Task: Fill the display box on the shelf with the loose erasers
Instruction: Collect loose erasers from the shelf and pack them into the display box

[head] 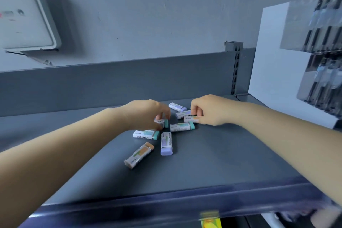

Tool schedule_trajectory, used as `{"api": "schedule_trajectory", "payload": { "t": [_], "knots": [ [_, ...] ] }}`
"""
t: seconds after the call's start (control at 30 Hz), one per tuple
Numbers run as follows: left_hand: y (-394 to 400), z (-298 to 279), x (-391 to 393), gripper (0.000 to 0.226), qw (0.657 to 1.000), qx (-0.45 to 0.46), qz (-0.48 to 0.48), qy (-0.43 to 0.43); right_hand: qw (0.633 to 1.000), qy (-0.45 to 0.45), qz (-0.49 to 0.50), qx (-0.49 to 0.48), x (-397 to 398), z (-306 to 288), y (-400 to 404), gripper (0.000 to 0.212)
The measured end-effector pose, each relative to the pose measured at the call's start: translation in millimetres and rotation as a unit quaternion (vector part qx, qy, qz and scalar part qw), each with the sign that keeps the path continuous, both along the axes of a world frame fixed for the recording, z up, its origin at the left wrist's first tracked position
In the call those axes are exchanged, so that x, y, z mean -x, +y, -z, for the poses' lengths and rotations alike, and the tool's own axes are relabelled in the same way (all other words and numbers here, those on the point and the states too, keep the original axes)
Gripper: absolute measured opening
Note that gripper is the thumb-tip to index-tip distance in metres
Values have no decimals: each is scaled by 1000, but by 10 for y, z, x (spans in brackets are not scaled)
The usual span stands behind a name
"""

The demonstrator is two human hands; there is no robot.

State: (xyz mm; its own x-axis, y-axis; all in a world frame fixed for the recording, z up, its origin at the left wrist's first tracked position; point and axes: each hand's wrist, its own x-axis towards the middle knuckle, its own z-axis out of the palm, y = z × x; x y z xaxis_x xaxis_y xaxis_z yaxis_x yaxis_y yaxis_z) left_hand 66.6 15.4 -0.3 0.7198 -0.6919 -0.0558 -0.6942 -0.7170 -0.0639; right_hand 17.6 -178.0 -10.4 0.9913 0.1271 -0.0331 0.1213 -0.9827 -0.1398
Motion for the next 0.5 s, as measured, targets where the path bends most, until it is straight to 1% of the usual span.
{"api": "schedule_trajectory", "payload": {
  "t": [0.1, 0.17, 0.2, 0.23, 0.27, 0.3, 0.33, 0.4, 0.43, 0.5],
  "knots": [
    [4, -10, 83, 27, 998, -6, -24, -59, 998, 46, 33, -13, 0, -31, 52, 30],
    [40, -33, 142, 23, 994, 32, -43, -91, 997, 63, 53, -4, 16, -49, 73, 37],
    [61, -48, 178, 21, 992, 58, -54, -103, 996, 64, 58, 6, 27, -54, 80, 35],
    [83, -65, 221, 20, 988, 87, -65, -110, 996, 59, 58, 11, 40, -54, 82, 24],
    [105, -79, 268, 19, 984, 117, -77, -113, 997, 52, 59, 10, 50, -55, 86, 11],
    [125, -94, 322, 18, 978, 151, -88, -113, 997, 47, 61, 2, 84, -53, 89, 5],
    [146, -108, 372, 17, 972, 186, -98, -107, 997, 41, 58, -9, 105, -35, 86, 7],
    [196, -124, 471, 16, 958, 247, -114, -85, 998, 19, 47, -21, 124, 35, 58, 27],
    [231, -121, 518, 17, 951, 275, -120, -75, 999, -2, 36, -21, 138, 64, 49, 33],
    [312, -117, 610, 21, 931, 335, -133, -61, 998, -49, 10, -41, 181, 57, 53, 31]
  ]
}}
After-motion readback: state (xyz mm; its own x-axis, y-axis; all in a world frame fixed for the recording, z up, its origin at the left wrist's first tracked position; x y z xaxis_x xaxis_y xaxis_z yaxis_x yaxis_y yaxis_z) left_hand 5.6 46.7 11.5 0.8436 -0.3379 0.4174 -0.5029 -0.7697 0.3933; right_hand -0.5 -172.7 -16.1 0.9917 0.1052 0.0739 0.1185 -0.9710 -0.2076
